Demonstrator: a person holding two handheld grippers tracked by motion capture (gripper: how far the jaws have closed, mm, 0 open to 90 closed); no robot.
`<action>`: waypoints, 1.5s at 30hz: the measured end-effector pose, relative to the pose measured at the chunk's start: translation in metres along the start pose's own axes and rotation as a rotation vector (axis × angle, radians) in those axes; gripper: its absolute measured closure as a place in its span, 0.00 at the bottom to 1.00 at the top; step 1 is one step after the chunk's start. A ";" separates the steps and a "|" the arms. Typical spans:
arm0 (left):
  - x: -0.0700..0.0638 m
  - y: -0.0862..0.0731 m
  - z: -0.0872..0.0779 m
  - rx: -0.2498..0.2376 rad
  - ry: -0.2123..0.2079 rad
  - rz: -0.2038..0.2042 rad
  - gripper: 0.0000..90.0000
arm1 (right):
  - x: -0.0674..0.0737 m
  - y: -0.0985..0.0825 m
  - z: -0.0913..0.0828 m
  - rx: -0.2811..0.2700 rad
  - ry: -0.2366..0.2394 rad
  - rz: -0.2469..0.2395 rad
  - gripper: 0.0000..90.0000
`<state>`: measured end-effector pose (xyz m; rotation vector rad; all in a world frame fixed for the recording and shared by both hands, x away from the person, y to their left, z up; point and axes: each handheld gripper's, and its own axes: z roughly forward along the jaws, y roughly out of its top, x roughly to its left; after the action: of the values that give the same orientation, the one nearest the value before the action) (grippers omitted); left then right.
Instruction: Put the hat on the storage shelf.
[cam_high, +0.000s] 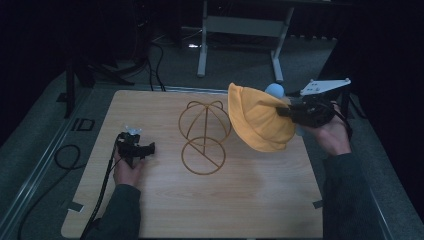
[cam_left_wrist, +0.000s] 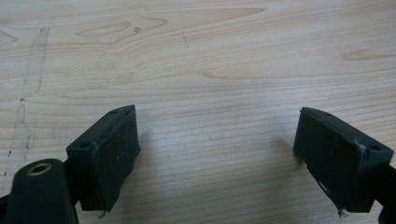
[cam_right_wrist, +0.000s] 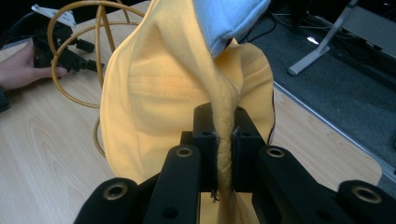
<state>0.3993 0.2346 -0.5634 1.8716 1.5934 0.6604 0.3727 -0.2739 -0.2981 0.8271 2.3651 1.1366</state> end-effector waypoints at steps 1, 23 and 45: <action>0.000 0.000 0.000 0.000 0.000 0.000 0.16 | 0.001 0.001 0.000 -0.003 0.004 -0.002 0.93; 0.000 0.000 0.000 0.000 0.000 0.000 0.16 | 0.018 0.029 0.009 -0.023 0.045 -0.052 0.93; 0.000 0.000 0.000 0.001 -0.002 0.004 0.16 | 0.032 0.049 0.028 0.008 0.052 -0.105 0.93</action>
<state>0.3993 0.2346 -0.5634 1.8757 1.5894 0.6594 0.3812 -0.2124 -0.2785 0.6752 2.4257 1.1197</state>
